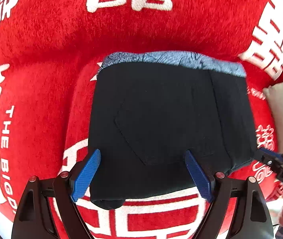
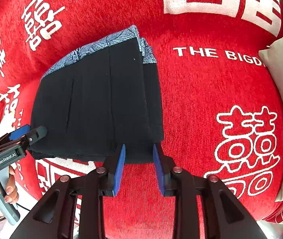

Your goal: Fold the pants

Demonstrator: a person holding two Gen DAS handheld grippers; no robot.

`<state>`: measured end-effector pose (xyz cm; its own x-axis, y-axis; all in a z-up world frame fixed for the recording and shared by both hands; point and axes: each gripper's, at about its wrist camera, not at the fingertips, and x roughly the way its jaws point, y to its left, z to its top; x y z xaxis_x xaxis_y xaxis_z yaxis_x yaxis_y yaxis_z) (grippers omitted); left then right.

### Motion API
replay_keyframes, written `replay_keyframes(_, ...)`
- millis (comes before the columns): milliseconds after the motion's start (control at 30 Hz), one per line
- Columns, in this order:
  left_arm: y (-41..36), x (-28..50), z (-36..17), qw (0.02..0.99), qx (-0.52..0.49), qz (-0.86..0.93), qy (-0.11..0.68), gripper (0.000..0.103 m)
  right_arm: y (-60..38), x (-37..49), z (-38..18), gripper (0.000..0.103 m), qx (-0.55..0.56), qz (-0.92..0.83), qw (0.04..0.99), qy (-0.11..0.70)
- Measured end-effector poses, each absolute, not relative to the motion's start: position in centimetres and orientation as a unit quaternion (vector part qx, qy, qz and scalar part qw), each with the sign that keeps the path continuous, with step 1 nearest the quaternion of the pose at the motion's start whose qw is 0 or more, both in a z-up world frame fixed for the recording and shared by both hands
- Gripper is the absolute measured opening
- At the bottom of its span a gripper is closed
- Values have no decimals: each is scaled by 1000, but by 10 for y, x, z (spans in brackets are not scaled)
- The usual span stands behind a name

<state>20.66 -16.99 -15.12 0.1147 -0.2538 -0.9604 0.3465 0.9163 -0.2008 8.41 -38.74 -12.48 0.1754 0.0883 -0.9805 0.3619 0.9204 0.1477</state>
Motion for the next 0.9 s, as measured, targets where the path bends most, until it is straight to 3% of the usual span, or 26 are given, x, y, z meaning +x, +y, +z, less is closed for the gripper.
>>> replay_keyframes(167,-153,218,-142,747,-9,-221,627,90,-397,83,-122,45,188,-95,744,634)
replay_keyframes(200,-149,222,-142,746,-12,-221,628,102,-398,83,-123,48,191,-96,744,633)
replay_keyframes(333,-133,234,-141,749,-21,-211,628,102,-408,80,-125,56,205,-101,740,632)
replay_keyframes(500,-112,256,-148,744,-50,-212,632,102,-429,80,-126,74,254,-85,745,611)
replay_keyframes(900,-129,298,-211,663,-56,-307,681,102,-482,116,-183,75,390,58,708,586)
